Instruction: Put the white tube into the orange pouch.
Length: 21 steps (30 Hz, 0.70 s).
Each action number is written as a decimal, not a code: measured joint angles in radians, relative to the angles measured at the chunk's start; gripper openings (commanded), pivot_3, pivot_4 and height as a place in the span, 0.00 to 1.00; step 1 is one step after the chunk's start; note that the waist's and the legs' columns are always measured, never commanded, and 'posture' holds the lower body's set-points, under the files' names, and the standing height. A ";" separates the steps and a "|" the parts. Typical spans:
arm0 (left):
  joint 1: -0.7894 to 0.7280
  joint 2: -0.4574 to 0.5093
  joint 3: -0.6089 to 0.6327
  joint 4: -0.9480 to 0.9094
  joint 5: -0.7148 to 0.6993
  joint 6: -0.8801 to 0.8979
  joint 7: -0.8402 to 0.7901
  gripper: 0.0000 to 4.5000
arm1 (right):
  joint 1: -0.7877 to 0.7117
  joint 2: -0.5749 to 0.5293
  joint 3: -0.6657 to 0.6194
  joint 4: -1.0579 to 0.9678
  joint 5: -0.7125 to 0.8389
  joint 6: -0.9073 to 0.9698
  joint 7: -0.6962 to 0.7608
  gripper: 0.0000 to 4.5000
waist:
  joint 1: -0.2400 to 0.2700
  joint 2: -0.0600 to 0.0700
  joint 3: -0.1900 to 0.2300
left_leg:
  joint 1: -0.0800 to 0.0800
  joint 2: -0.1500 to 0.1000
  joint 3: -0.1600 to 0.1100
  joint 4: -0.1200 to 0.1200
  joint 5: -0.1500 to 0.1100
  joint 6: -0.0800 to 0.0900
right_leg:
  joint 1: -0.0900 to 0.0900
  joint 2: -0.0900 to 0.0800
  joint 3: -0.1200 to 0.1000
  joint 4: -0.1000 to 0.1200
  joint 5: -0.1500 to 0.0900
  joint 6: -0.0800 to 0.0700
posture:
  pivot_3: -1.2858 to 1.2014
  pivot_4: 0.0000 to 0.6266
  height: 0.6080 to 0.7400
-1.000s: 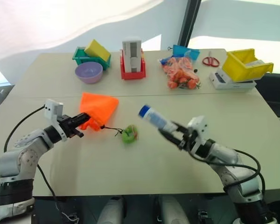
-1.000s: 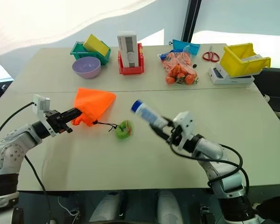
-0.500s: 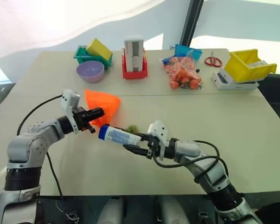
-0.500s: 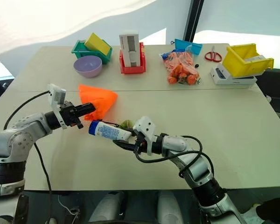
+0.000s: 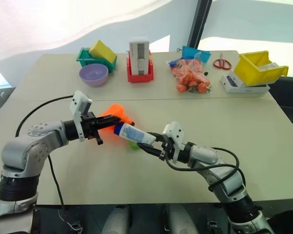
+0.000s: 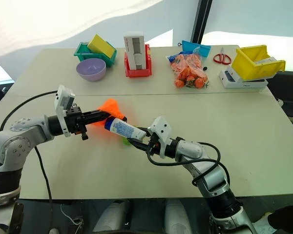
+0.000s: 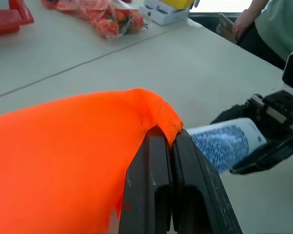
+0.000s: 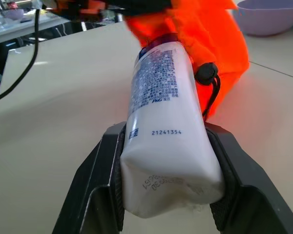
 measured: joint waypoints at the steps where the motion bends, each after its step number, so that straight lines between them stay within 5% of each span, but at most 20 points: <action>1: 0.011 0.004 0.003 0.000 -0.002 0.002 -0.001 0.00 | 0.000 -0.005 0.001 -0.003 -0.001 0.001 0.000 0.36 | 0.001 0.000 0.000 | 0.000 0.000 0.000 0.000 0.000 0.000 | 0.000 0.000 0.000 0.000 0.000 0.000 | 0.52 0.24 1.00; 21: 0.094 -0.014 0.012 -0.080 -0.044 0.021 0.038 0.00 | -0.172 0.132 0.101 0.113 -0.155 0.119 -0.133 0.36 | 0.002 0.000 0.000 | 0.000 0.000 0.000 0.000 0.000 0.000 | 0.000 -0.001 0.002 0.000 0.000 0.000 | 0.52 0.24 1.00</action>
